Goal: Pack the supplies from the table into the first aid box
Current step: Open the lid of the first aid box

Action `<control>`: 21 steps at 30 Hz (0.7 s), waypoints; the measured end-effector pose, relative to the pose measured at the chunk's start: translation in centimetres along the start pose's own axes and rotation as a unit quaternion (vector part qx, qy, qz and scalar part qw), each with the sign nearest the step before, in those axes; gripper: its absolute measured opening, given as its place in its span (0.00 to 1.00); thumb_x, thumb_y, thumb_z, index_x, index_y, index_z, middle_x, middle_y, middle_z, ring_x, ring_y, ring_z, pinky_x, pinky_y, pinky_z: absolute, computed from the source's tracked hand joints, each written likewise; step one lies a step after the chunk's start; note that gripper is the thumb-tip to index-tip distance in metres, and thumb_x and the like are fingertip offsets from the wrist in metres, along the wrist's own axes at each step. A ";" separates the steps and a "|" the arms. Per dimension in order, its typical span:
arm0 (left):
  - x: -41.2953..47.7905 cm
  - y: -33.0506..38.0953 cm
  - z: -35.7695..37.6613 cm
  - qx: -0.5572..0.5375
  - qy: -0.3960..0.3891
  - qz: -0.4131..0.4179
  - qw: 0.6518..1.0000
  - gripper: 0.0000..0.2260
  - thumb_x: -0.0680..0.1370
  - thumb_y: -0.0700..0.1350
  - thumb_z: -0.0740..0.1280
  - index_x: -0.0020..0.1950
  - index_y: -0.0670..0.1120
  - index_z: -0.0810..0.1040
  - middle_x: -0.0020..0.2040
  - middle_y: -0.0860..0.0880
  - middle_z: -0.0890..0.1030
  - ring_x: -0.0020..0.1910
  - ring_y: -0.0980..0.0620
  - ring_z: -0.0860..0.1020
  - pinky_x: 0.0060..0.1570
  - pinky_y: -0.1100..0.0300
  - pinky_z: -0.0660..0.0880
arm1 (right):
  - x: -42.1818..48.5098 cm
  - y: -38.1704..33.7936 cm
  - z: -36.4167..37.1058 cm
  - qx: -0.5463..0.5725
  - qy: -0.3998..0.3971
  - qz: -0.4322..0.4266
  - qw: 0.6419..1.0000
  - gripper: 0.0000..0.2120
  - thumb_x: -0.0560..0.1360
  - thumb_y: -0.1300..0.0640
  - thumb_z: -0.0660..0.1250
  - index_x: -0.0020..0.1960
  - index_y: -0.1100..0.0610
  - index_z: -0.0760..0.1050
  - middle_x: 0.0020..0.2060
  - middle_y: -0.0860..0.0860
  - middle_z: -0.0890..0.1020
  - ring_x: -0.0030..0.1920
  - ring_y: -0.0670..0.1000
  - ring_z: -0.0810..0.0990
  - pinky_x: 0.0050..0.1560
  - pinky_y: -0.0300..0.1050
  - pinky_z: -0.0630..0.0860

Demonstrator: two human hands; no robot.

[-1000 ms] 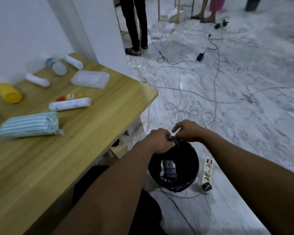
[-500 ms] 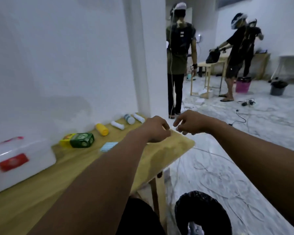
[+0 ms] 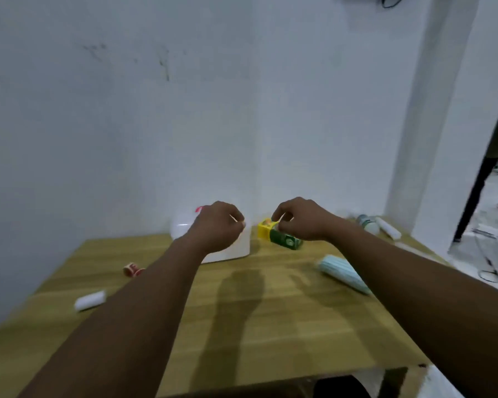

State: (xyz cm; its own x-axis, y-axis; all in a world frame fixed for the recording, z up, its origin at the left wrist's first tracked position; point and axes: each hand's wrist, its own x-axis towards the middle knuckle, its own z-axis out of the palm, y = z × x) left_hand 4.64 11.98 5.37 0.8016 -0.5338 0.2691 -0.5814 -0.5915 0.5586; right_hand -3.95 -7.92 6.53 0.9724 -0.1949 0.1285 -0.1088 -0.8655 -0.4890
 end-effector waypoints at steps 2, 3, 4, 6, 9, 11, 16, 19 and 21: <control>-0.4 -3.1 -1.2 0.005 0.073 -0.021 0.997 0.05 0.76 0.48 0.68 0.47 0.52 0.83 0.44 0.54 0.83 0.47 0.54 0.81 0.46 0.60 0.75 | 2.0 -1.2 2.3 0.020 0.003 -0.017 1.000 0.12 0.75 0.54 0.68 0.58 0.53 0.81 0.50 0.50 0.82 0.52 0.49 0.79 0.47 0.41 0.70; -0.5 -4.4 -1.6 0.010 0.104 -0.031 0.994 0.05 0.76 0.47 0.67 0.48 0.51 0.83 0.44 0.54 0.83 0.47 0.53 0.81 0.47 0.58 0.76 | 2.9 -1.7 3.4 0.033 0.005 -0.022 0.999 0.11 0.76 0.53 0.68 0.57 0.53 0.80 0.49 0.49 0.82 0.51 0.50 0.79 0.46 0.41 0.70; -0.6 -5.7 -1.9 0.016 0.127 -0.041 0.991 0.06 0.77 0.48 0.67 0.50 0.51 0.83 0.46 0.54 0.83 0.47 0.53 0.81 0.48 0.57 0.76 | 3.7 -2.1 4.3 0.049 0.006 -0.025 0.998 0.10 0.76 0.53 0.69 0.55 0.53 0.80 0.48 0.50 0.82 0.50 0.50 0.80 0.45 0.41 0.70; -0.8 -8.0 -2.1 0.033 0.157 -0.058 0.985 0.10 0.77 0.49 0.67 0.57 0.50 0.81 0.51 0.52 0.82 0.51 0.51 0.79 0.48 0.57 0.74 | 5.1 -2.8 6.2 0.075 0.012 -0.028 0.997 0.09 0.75 0.52 0.69 0.53 0.53 0.80 0.48 0.51 0.83 0.48 0.50 0.81 0.44 0.41 0.72; -0.7 -10.7 -1.8 0.040 0.168 -0.097 0.980 0.17 0.77 0.52 0.68 0.66 0.51 0.76 0.62 0.47 0.76 0.61 0.47 0.75 0.54 0.56 0.72 | 6.7 -3.4 8.4 0.105 0.042 -0.016 0.993 0.07 0.75 0.51 0.69 0.49 0.54 0.79 0.45 0.52 0.83 0.45 0.52 0.82 0.46 0.46 0.77; -0.4 -11.9 -1.3 0.022 0.161 -0.117 0.980 0.23 0.78 0.53 0.68 0.71 0.51 0.71 0.69 0.45 0.72 0.66 0.45 0.73 0.62 0.53 0.71 | 7.3 -3.6 9.6 0.125 0.056 -0.001 0.991 0.07 0.75 0.50 0.68 0.45 0.54 0.78 0.43 0.52 0.84 0.45 0.54 0.83 0.49 0.52 0.80; 0.1 -13.5 0.5 0.005 0.120 -0.108 0.987 0.29 0.79 0.55 0.67 0.78 0.49 0.64 0.75 0.46 0.67 0.73 0.47 0.67 0.68 0.54 0.65 | 7.7 -3.6 12.5 0.194 0.077 0.050 0.977 0.08 0.73 0.49 0.67 0.38 0.52 0.75 0.35 0.51 0.85 0.38 0.54 0.86 0.46 0.58 0.83; 0.4 -13.8 1.5 -0.005 0.136 -0.099 0.986 0.28 0.79 0.54 0.67 0.77 0.50 0.64 0.74 0.46 0.68 0.72 0.46 0.69 0.63 0.58 0.65 | 7.8 -3.7 13.8 0.267 0.075 0.102 0.955 0.10 0.74 0.49 0.69 0.38 0.54 0.73 0.35 0.52 0.85 0.34 0.53 0.87 0.46 0.58 0.83; 0.5 -14.0 1.9 -0.009 0.150 -0.097 0.984 0.28 0.79 0.54 0.67 0.76 0.50 0.64 0.73 0.46 0.68 0.69 0.46 0.70 0.60 0.58 0.67 | 7.9 -3.9 14.2 0.335 0.066 0.142 0.929 0.11 0.76 0.51 0.69 0.41 0.55 0.72 0.41 0.56 0.85 0.35 0.54 0.87 0.42 0.55 0.82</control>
State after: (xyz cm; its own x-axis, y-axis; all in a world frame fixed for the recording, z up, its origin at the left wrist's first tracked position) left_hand 12.93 18.84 -3.77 0.9041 -0.2078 0.3733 -0.4124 -0.6531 0.6352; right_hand 7.07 0.51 -2.83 0.8854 -0.4647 -0.0035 -0.1601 -0.2980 -0.9411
